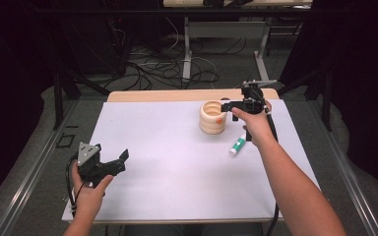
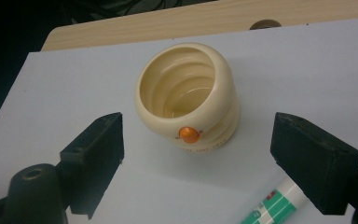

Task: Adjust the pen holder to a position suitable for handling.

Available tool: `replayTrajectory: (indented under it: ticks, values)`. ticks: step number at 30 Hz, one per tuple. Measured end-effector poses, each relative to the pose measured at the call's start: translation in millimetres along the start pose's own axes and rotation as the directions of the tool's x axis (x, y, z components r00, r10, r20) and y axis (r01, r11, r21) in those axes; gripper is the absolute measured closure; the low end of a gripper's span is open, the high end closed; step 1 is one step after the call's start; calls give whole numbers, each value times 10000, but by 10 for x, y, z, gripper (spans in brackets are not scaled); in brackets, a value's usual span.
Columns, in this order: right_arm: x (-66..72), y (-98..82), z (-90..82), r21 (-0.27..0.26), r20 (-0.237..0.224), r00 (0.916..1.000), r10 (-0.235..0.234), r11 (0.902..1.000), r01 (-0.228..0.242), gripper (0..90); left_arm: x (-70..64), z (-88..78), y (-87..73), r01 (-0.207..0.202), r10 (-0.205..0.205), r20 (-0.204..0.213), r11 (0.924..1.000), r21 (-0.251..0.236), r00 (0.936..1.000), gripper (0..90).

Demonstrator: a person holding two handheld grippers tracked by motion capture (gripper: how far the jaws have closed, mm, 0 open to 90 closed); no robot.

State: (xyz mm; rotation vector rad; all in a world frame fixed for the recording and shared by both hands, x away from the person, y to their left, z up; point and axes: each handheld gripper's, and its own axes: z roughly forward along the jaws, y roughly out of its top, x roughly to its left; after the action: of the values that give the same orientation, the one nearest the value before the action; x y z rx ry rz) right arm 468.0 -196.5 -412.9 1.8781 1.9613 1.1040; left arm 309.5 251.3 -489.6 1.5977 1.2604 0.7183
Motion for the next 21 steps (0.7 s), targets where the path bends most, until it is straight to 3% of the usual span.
replayTrajectory:
  ticks: [5,6,7,15,18,20,21]
  values:
    - [18,64,106,86,399,9992,-57,9999,53,279,-2,4,-5,27,-27,45,10000,6,10000,4]
    - [4,90,137,123,365,9989,293,9995,-298,335,1,2,-4,-21,21,22,10000,1,10000,4]
    - [-8,101,159,119,276,9985,479,9988,-482,335,1,2,-4,-21,21,22,10000,1,10000,4]
    - [-142,143,318,489,402,9928,1129,9922,-1148,365,14,3,-12,126,-126,14,9999,39,9999,4]
    - [-199,148,370,935,130,9902,1392,9858,-1398,438,11,1,-9,168,-168,2,9999,25,9999,4]
    - [-218,135,430,962,-99,9852,1713,9808,-1696,438,7,4,-9,198,-198,-10,9998,32,9998,5]
    - [-237,124,452,1050,-116,9877,1558,9825,-1538,437,7,4,-9,198,-198,-10,9998,32,9998,5]
